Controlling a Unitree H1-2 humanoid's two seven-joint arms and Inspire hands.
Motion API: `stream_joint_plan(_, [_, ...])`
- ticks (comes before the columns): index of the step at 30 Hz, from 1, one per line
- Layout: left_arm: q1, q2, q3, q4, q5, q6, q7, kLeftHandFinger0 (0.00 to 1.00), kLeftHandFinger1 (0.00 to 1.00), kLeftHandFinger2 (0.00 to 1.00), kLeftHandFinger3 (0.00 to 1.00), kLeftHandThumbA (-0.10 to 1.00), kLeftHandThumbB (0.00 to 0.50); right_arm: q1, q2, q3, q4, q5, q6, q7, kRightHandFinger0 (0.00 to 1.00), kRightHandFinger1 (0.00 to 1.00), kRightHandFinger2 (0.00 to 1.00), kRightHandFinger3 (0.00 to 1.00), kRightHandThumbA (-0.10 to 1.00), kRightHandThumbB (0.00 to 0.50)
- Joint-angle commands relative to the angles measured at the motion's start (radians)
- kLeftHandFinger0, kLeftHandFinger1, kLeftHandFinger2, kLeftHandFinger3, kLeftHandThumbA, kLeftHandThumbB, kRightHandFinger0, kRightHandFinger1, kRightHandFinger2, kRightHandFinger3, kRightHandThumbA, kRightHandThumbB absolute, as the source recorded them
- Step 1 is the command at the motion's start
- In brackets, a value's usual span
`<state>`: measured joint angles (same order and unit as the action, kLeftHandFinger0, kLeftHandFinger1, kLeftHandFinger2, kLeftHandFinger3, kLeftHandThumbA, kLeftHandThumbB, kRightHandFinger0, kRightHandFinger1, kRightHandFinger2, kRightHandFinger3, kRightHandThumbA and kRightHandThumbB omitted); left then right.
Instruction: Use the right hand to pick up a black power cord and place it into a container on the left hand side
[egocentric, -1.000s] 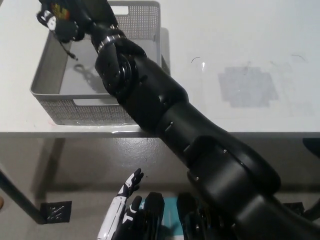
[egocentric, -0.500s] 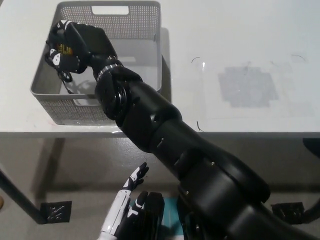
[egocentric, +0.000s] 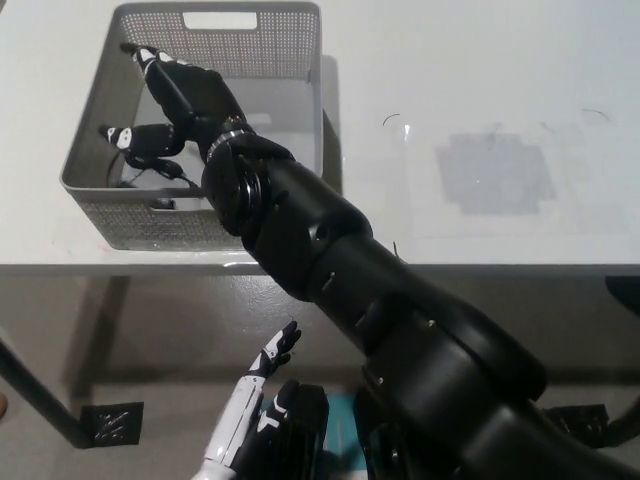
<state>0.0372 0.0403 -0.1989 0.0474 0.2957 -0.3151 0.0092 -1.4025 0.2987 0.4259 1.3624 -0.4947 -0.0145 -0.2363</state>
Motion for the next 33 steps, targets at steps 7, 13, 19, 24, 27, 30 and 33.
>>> stream_joint_plan(7, [-0.011, 0.003, -0.006, -0.03, 0.003, -0.015, -0.007, 1.0, 1.0, 1.0, 1.0, 1.0, 0.067, -0.031, -0.028, -0.003, -0.065, 0.003, 0.0, 0.015, 1.0, 1.0, 1.0, 1.0, 1.0, 0.5])
stream_joint_plan(13, [-0.013, 0.005, -0.009, -0.034, 0.015, -0.009, -0.007, 1.0, 1.0, 1.0, 1.0, 1.0, 0.063, -0.003, -0.072, -0.074, -0.237, 0.058, -0.028, 0.009, 1.0, 1.0, 1.0, 1.0, 1.0, 0.5])
stream_joint_plan(19, [-0.021, 0.016, -0.006, -0.024, 0.016, -0.016, -0.01, 1.0, 1.0, 1.0, 1.0, 1.0, 0.054, 0.029, -0.149, -0.201, -0.592, 0.144, 0.024, 0.08, 1.0, 1.0, 1.0, 1.0, 1.0, 0.484])
stream_joint_plan(24, [-0.013, 0.013, -0.011, -0.017, 0.029, -0.022, 0.0, 1.0, 1.0, 1.0, 1.0, 1.0, 0.028, 0.081, -0.215, -0.265, -0.874, 0.181, 0.121, 0.145, 1.0, 1.0, 1.0, 1.0, 1.0, 0.474])
stream_joint_plan(27, [-0.009, 0.009, -0.008, -0.012, 0.03, -0.03, 0.01, 1.0, 1.0, 1.0, 1.0, 1.0, 0.027, 0.12, -0.252, -0.294, -1.014, 0.191, 0.169, 0.167, 1.0, 1.0, 1.0, 1.0, 1.0, 0.472])
stream_joint_plan(30, [-0.007, 0.007, -0.007, -0.01, 0.038, -0.033, 0.016, 1.0, 1.0, 1.0, 1.0, 1.0, 0.014, 0.174, -0.299, -0.317, -1.128, 0.205, 0.195, 0.195, 1.0, 1.0, 1.0, 1.0, 1.0, 0.467])
stream_joint_plan(33, [-0.006, 0.008, -0.006, 0.0, 0.032, -0.046, 0.018, 1.0, 1.0, 1.0, 1.0, 1.0, 0.021, 0.262, -0.359, -0.366, -1.243, 0.243, 0.21, 0.22, 1.0, 1.0, 1.0, 1.0, 1.0, 0.468])
